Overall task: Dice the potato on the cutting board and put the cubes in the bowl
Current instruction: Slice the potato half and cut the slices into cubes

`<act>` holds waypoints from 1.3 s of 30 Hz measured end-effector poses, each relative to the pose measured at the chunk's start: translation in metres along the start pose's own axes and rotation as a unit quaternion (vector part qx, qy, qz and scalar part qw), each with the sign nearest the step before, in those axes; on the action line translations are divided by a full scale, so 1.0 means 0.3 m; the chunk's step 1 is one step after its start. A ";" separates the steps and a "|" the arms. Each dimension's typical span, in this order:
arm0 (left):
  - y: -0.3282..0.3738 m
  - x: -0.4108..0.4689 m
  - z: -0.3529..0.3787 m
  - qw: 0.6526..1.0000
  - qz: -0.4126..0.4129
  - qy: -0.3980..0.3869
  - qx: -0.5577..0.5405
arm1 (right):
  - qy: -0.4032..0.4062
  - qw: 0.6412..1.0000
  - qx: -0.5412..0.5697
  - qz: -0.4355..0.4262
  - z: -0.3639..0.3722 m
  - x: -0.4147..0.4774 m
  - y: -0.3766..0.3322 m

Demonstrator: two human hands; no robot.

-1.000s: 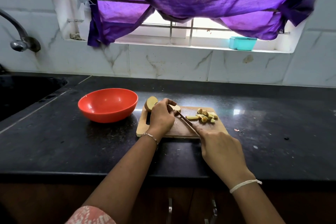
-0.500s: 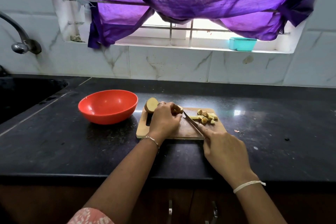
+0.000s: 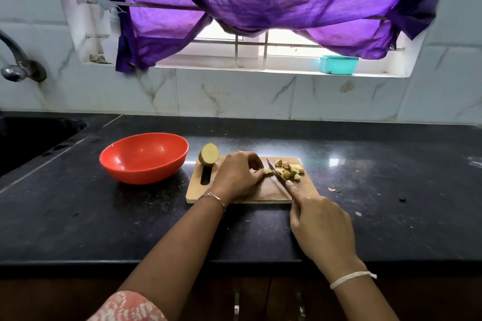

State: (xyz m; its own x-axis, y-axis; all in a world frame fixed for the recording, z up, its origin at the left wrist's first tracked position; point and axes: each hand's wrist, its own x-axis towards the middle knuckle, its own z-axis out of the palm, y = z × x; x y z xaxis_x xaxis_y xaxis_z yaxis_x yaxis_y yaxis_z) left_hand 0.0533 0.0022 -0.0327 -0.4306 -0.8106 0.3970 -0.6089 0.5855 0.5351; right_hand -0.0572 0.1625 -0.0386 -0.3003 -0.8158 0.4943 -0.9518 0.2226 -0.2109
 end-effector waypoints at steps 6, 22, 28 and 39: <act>-0.028 -0.003 0.001 1.000 -0.021 0.000 -0.010 | -0.014 0.999 -0.035 -0.010 0.016 0.004 0.004; -0.030 -0.016 -0.006 1.000 -0.010 0.009 0.016 | -0.034 0.993 -0.108 -0.031 0.015 0.008 -0.037; -0.033 -0.016 -0.011 0.999 -0.048 0.016 -0.005 | -0.009 0.999 -0.044 -0.018 0.012 -0.012 -0.028; -0.031 -0.019 -0.009 0.999 -0.050 0.004 0.002 | -0.017 0.999 -0.007 -0.035 -0.004 -0.042 -0.064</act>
State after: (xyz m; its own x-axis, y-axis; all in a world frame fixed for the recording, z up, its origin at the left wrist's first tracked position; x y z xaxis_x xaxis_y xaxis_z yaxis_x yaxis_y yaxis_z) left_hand 0.0632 0.0014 -0.0378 -0.3614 -0.8652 0.3477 -0.6513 0.5010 0.5699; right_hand -0.0352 0.1692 -0.0398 -0.2303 -0.8475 0.4782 -0.9714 0.1707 -0.1654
